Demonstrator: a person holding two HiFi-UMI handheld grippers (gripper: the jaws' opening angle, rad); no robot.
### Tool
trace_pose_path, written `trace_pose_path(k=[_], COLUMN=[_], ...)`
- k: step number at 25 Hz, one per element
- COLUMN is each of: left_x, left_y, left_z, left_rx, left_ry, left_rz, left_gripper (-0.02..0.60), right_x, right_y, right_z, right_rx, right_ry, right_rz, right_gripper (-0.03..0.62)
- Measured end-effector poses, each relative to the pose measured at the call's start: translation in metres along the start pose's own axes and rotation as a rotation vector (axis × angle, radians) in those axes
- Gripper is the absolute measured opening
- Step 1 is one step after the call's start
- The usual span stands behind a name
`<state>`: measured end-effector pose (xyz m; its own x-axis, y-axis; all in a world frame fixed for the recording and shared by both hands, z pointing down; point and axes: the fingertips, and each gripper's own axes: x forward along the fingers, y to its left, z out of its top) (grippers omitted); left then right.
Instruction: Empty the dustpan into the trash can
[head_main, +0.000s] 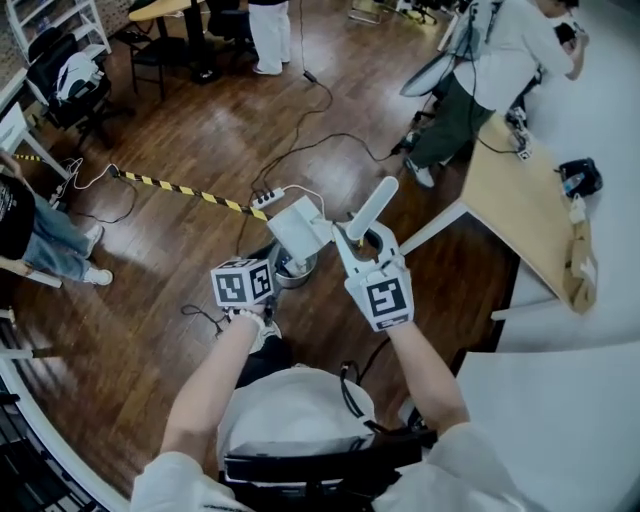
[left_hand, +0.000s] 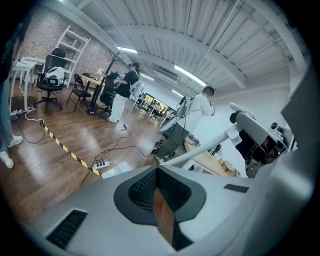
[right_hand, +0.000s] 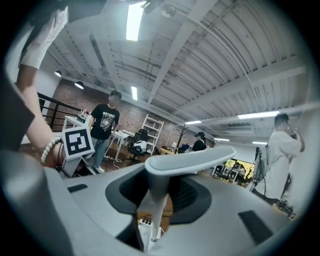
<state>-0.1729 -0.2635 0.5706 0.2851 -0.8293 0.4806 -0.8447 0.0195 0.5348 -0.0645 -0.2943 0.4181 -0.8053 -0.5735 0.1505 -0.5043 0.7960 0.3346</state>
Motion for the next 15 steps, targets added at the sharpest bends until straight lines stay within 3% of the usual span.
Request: trace_pose_path(k=[6, 15], left_x=[-0.047, -0.088], left_y=[-0.006, -0.008], left_z=[-0.059, -0.097], left_rx=[-0.036, -0.041], left_ry=[0.013, 0.019], left_rz=[0.046, 0.05], left_gripper=[-0.013, -0.012], right_x=[-0.031, -0.05], right_y=[0.044, 0.08], right_z=[-0.006, -0.012], right_rx=[-0.061, -0.14], right_ry=[-0.04, -0.029], right_rz=[0.016, 0.047], right_gripper=[0.117, 0.117])
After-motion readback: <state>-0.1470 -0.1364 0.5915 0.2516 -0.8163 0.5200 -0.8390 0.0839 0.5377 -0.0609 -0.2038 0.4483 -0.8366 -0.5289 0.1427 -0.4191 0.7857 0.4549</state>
